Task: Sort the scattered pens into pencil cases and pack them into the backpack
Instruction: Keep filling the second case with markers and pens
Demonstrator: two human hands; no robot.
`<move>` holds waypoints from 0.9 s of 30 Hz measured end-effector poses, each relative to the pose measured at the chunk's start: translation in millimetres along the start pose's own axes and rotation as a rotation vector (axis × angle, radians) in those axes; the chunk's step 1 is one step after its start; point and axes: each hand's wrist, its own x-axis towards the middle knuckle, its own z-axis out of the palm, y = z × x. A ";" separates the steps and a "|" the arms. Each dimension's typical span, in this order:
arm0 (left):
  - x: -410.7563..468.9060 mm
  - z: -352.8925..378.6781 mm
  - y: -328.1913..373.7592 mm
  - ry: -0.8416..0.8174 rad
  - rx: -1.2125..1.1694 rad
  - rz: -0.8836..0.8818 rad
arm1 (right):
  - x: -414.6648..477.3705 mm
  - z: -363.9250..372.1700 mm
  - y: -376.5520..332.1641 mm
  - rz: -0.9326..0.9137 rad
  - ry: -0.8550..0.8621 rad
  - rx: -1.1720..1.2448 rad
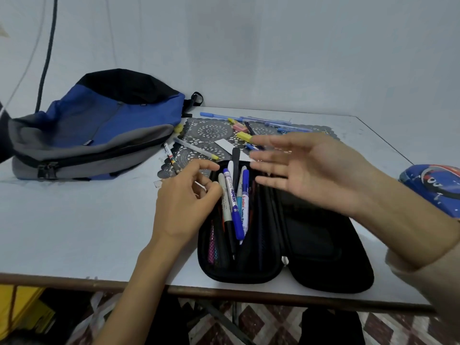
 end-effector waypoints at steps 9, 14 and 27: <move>-3.8 -2.3 -6.7 -0.059 -0.129 -0.007 | 36.3 -28.1 22.7 -0.226 -0.042 -1.046; -6.0 -1.2 -4.0 -0.072 -0.143 0.011 | 43.8 -23.4 35.0 -0.265 -0.045 -1.210; -5.6 2.4 -9.4 -0.277 0.042 0.224 | 43.4 -18.7 27.7 -0.160 -0.131 -1.354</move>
